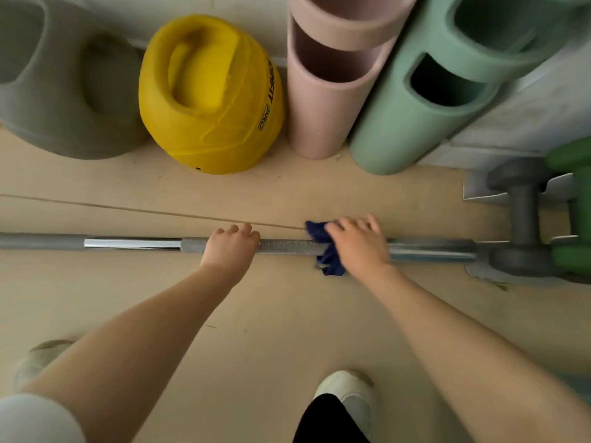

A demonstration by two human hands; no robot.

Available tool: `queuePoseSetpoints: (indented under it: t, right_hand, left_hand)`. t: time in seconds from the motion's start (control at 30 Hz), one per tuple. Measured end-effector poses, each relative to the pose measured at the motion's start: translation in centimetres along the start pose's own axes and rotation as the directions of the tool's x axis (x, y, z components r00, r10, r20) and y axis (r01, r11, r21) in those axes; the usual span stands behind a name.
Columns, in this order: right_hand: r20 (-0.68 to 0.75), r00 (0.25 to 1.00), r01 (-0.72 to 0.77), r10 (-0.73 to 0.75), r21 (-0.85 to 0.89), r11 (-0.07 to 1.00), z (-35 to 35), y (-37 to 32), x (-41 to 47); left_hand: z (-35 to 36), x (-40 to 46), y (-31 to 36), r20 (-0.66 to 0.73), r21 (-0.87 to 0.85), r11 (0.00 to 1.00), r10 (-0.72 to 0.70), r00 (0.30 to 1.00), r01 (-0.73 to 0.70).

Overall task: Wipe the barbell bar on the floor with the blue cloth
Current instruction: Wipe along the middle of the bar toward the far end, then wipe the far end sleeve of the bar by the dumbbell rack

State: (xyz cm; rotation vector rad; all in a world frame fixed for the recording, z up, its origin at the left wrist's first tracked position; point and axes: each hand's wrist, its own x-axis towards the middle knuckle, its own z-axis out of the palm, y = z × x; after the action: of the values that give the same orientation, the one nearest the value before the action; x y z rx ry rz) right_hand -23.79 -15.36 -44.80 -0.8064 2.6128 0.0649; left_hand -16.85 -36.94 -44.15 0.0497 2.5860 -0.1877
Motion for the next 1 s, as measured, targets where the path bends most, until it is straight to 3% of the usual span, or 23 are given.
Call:
queuePoseSetpoints:
  t: [0.07, 0.17, 0.3, 0.33, 0.4, 0.47, 0.5, 0.67, 0.77, 0.8, 0.83, 0.9, 1.0]
  right_hand:
    - [0.001, 0.993, -0.117, 0.117, -0.036, 0.992, 0.0, 1.4, -0.2]
    - [0.043, 0.986, -0.161, 0.160, 0.042, 0.986, 0.3, -1.4, 0.0]
    - [-0.001, 1.000, -0.012, 0.013, 0.237, 0.971, -0.3, -3.9, 0.4]
    - [0.034, 0.999, -0.047, 0.037, 0.368, 0.929, -0.9, -3.6, 0.5]
    - [0.074, 0.971, -0.218, 0.227, 0.665, 0.715, -2.5, -2.5, 0.5]
    - [0.015, 0.858, -0.293, 0.514, 0.836, 0.465, -4.1, -1.0, 0.5]
    - [-0.015, 0.785, -0.305, 0.619, 0.860, 0.408, -4.8, 0.0, 0.3]
    - [-0.195, 0.537, -0.393, 0.821, 0.803, 0.448, -6.6, 6.0, -3.8]
    - [-0.393, 0.369, -0.421, 0.842, 0.738, 0.528, -6.5, 8.1, -6.7]
    - [-0.439, 0.347, -0.402, 0.828, 0.728, 0.555, -6.2, 8.4, -7.1]
    - [-0.482, 0.359, -0.358, 0.799, 0.720, 0.595, -5.8, 8.3, -7.3]
    - [-0.524, 0.467, -0.235, 0.712, 0.702, 0.672, -4.4, 7.3, -7.0]
    - [-0.399, 0.768, -0.130, 0.500, 0.668, 0.732, -1.5, 5.0, -5.7]
  left_hand:
    - [0.0, 0.0, 0.1, 0.001, -0.008, 1.000, -0.013, 1.000, 0.013]
    - [0.0, -0.3, 0.4, 0.012, -0.008, 0.999, -0.040, 0.999, 0.040]
    - [0.1, -0.2, 0.3, 0.019, 0.019, 1.000, -0.015, 1.000, 0.014]
    - [0.0, -0.2, 0.3, 0.032, 0.017, 1.000, -0.009, 0.999, 0.009]
    - [-0.5, -0.1, 0.7, 0.080, -0.014, 0.999, -0.035, 0.996, 0.036]
    - [-1.2, 0.1, 1.4, 0.132, -0.050, 0.994, -0.087, 0.987, 0.094]
    - [-1.6, 0.2, 1.9, 0.142, -0.064, 0.992, -0.100, 0.985, 0.110]
    - [-2.6, 1.0, 5.4, 0.071, -0.208, 0.977, 0.053, 0.996, -0.038]
    - [-2.6, 1.5, 8.3, 0.038, -0.214, 0.973, 0.098, 0.994, -0.087]
    - [-2.6, 1.6, 8.9, 0.025, -0.216, 0.974, 0.083, 0.996, -0.075]
    - [-2.5, 1.8, 9.4, 0.014, -0.219, 0.973, 0.073, 0.997, -0.068]
    - [-2.3, 2.0, 10.1, -0.001, -0.220, 0.973, 0.071, 0.997, -0.069]
    - [-2.1, 2.4, 10.5, -0.011, -0.208, 0.975, 0.083, 0.996, -0.084]
